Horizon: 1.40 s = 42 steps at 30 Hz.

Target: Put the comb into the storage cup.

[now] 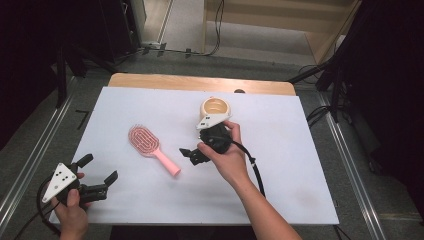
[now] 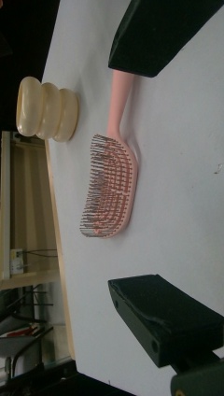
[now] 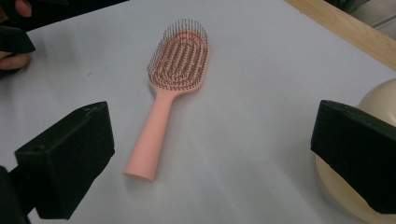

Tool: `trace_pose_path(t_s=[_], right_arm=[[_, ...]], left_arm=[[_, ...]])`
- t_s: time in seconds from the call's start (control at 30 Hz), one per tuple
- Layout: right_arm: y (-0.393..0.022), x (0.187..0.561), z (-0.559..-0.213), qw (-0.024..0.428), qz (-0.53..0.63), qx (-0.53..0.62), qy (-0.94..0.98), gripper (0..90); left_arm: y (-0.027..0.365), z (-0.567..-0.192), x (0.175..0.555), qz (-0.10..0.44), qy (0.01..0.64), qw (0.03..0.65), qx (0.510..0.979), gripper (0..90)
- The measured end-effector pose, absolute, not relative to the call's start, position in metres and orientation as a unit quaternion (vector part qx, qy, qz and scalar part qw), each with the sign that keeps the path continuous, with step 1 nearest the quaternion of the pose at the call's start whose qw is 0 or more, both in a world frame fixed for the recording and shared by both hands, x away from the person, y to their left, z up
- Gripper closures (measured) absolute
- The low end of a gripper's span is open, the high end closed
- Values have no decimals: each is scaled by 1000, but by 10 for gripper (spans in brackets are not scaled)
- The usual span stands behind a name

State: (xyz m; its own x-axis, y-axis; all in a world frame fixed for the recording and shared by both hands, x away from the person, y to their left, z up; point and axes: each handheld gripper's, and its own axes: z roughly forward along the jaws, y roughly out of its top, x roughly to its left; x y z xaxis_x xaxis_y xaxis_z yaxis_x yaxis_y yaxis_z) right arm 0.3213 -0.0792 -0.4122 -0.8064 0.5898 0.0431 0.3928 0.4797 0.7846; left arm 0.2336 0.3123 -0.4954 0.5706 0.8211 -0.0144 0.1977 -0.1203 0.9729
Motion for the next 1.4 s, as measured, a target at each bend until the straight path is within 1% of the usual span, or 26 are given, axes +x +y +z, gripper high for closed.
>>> trace_pose_path(t_s=[0.63,1.07,1.4], right_arm=[[-48,338,-421,95,373,282,879,0],[-26,347,-427,83,313,291,900,0],[-2,352,-432,65,279,276,917,0]], left_arm=[[312,-495,234,282,364,553,695,0],[311,-495,234,282,362,551,697,0],[311,-495,234,282,360,552,698,0]])
